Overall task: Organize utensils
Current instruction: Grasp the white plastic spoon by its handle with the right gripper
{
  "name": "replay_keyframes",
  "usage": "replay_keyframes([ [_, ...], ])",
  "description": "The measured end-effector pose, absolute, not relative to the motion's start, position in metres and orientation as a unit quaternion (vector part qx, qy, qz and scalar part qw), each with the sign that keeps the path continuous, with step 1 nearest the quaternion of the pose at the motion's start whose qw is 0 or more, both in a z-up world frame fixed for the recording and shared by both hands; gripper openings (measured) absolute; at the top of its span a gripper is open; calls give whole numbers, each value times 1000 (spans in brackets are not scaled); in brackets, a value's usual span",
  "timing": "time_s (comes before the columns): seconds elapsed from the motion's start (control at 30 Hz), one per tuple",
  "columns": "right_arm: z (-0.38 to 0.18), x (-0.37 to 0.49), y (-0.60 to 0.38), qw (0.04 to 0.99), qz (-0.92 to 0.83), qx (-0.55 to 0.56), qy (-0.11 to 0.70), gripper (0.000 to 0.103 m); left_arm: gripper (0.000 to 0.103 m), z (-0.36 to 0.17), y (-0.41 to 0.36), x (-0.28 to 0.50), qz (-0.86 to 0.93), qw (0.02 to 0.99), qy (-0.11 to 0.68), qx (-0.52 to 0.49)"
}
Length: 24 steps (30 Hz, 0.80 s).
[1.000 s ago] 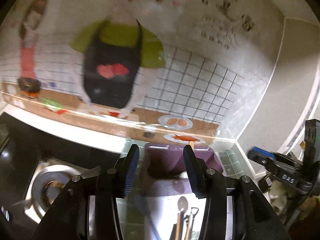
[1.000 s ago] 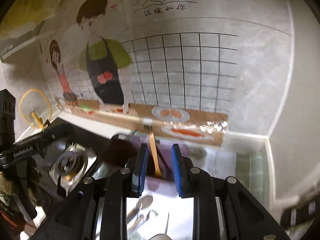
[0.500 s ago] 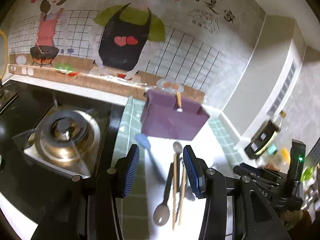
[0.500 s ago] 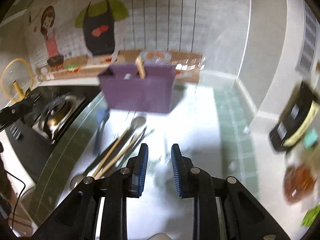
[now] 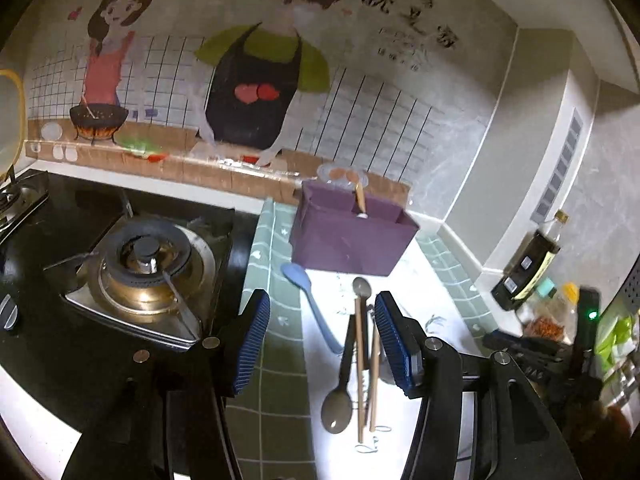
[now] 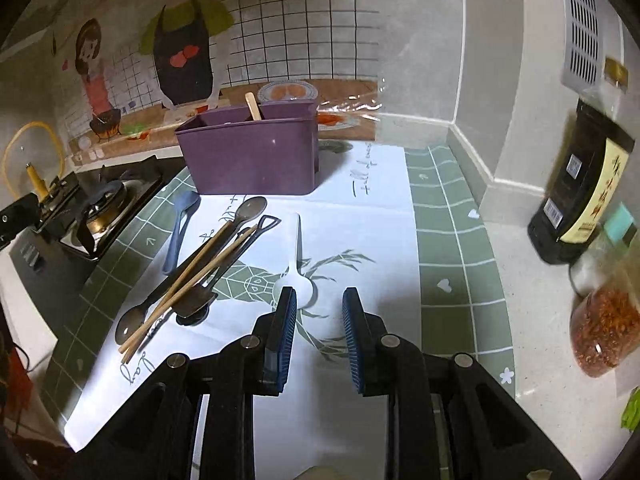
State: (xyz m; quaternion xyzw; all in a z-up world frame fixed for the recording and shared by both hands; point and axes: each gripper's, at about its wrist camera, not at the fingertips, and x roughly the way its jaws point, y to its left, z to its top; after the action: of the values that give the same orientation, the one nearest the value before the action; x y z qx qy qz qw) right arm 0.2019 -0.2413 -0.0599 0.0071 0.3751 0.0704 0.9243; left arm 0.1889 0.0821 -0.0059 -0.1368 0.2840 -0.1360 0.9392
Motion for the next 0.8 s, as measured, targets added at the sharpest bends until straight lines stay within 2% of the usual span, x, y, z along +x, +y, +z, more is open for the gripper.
replay_keyframes([
  [0.3, -98, 230, -221, 884, 144, -16, 445, 23, 55, -16, 92, 195, -104, 931, 309, -162],
  [0.47, -101, 253, -218, 893, 103, -26, 438, 23, 55, -26, 93, 197, -96, 924, 333, -159],
  [0.6, -88, 274, -217, 899, 139, -12, 415, 25, 55, -32, 92, 199, -86, 922, 344, -155],
  [0.8, -107, 325, -208, 879, 115, -18, 462, 26, 55, -37, 85, 204, -76, 920, 360, -138],
])
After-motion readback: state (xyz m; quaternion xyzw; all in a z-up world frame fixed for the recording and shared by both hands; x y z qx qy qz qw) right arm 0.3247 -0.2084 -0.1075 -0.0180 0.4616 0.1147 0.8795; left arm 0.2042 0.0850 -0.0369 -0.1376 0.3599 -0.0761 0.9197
